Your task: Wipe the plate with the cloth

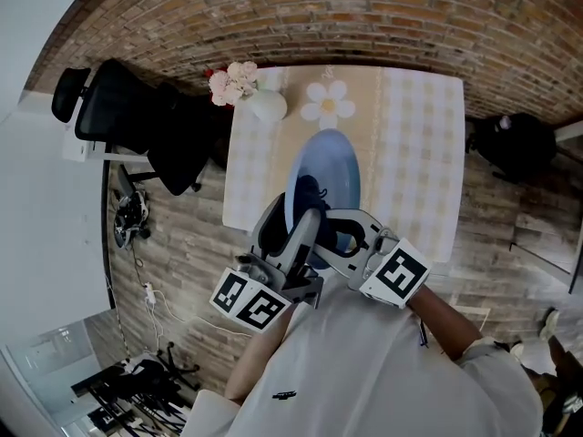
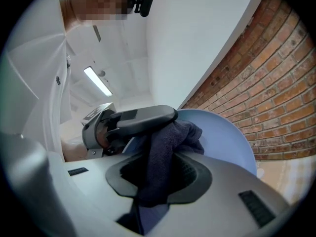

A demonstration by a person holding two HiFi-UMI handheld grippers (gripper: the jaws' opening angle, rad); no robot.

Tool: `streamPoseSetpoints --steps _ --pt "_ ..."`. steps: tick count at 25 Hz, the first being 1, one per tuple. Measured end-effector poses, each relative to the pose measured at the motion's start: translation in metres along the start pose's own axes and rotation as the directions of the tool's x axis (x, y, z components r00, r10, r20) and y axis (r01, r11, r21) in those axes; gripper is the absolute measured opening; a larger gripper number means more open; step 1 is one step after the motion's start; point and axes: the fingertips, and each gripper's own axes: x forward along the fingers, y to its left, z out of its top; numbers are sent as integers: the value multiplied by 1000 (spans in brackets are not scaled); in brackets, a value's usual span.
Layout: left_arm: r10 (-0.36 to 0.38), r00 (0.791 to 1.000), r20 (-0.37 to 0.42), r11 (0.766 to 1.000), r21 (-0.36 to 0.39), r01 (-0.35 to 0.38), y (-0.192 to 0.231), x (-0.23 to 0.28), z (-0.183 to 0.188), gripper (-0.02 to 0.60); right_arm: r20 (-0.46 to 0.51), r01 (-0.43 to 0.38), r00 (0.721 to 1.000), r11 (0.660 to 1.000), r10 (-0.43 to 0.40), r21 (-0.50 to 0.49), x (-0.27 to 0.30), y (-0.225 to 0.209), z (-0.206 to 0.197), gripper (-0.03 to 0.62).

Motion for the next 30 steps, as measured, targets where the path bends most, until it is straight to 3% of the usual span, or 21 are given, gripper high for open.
streamPoseSetpoints --steps 15,21,26,30 --pt "43 996 72 999 -26 -41 12 -2 14 247 -182 -98 978 994 104 43 -7 15 -38 126" --pt "64 992 105 998 -25 -62 19 -14 24 248 -282 -127 950 991 135 47 -2 18 -58 126" --pt "56 991 125 998 -8 -55 18 -24 32 248 -338 -127 932 992 129 29 -2 14 -77 126" --pt "49 989 137 999 -5 -49 16 -31 36 247 -369 -81 926 996 85 25 -4 5 -93 126"
